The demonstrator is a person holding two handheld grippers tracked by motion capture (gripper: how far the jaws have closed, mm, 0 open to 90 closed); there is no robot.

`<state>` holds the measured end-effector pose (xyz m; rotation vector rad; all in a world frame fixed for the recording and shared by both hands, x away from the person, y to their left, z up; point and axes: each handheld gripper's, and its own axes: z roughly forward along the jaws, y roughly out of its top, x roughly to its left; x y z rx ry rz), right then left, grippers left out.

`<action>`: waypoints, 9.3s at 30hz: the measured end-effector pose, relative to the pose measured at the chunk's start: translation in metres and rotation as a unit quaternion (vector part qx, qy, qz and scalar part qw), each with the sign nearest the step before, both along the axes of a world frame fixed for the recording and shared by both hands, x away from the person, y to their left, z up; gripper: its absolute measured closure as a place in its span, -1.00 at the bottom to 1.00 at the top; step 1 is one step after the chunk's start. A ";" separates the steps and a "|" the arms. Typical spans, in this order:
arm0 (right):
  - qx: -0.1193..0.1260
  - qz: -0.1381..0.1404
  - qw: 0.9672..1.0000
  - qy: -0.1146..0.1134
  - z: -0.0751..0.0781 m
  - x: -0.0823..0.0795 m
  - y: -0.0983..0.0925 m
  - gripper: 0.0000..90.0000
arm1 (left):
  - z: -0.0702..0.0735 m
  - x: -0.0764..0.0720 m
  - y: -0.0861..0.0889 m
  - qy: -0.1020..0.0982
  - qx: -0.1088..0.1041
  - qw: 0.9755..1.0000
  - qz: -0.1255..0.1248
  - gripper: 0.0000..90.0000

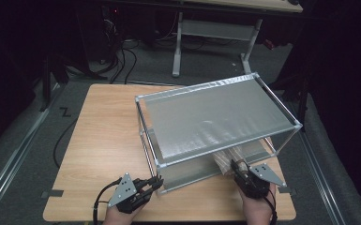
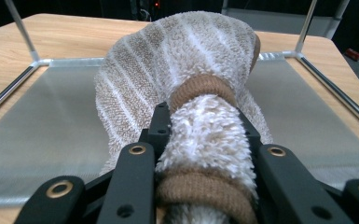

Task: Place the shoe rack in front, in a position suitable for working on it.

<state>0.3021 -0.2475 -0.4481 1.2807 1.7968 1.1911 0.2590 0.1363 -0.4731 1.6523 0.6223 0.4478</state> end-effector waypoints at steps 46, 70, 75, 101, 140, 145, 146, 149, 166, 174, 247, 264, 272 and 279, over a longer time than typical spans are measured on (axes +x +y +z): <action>0.022 -0.032 0.995 -0.090 0.027 -0.072 -0.023 0.51 | 0.001 0.016 -0.012 -0.005 0.030 0.999 0.010 -0.07; 0.051 -0.037 0.981 -0.181 0.072 -0.093 -0.023 0.50 | 0.000 0.015 -0.012 0.005 0.026 1.000 0.002 -0.09; 0.053 -0.027 0.980 -0.189 0.077 -0.085 -0.017 0.50 | 0.000 0.014 -0.011 0.002 0.023 1.000 0.006 -0.11; 0.029 -0.030 0.980 -0.193 0.103 0.014 0.024 0.47 | 0.001 0.005 -0.006 -0.020 0.009 1.000 -0.003 0.03; 0.019 -0.031 0.979 -0.199 0.094 0.034 0.041 -0.03 | -0.001 -0.001 -0.004 -0.007 -0.006 1.000 0.006 0.19; 0.020 -0.032 0.981 -0.191 0.092 0.040 0.042 0.04 | 0.000 -0.001 -0.004 -0.010 -0.011 1.000 0.007 0.20; 0.018 -0.033 0.981 -0.192 0.091 0.041 0.042 0.07 | 0.000 -0.001 -0.004 -0.010 -0.011 1.000 0.007 0.21; 0.018 -0.035 0.981 -0.191 0.089 0.043 0.042 0.18 | 0.000 -0.001 -0.004 -0.013 -0.014 1.000 0.007 0.25; 0.028 0.017 0.983 -0.180 0.081 0.028 0.069 0.44 | 0.000 -0.001 -0.008 -0.015 0.000 1.000 0.024 0.77; 0.035 0.055 0.980 -0.190 0.078 0.009 0.101 0.45 | -0.001 -0.001 -0.008 -0.019 0.001 0.999 0.025 0.78; -0.002 -0.106 0.974 -0.201 0.069 0.068 -0.035 0.46 | -0.002 -0.040 0.044 -0.021 0.002 0.994 0.109 0.79; -0.001 -0.099 0.977 -0.190 0.070 0.071 -0.030 0.48 | -0.003 -0.039 0.046 -0.013 -0.007 0.994 0.108 0.78; 0.006 -0.093 0.978 -0.184 0.072 0.071 -0.026 0.50 | -0.003 -0.038 0.044 -0.013 -0.010 0.994 0.105 0.78; 0.006 -0.075 0.981 -0.181 0.073 0.068 -0.013 0.50 | -0.004 -0.038 0.043 -0.014 -0.010 0.995 0.099 0.78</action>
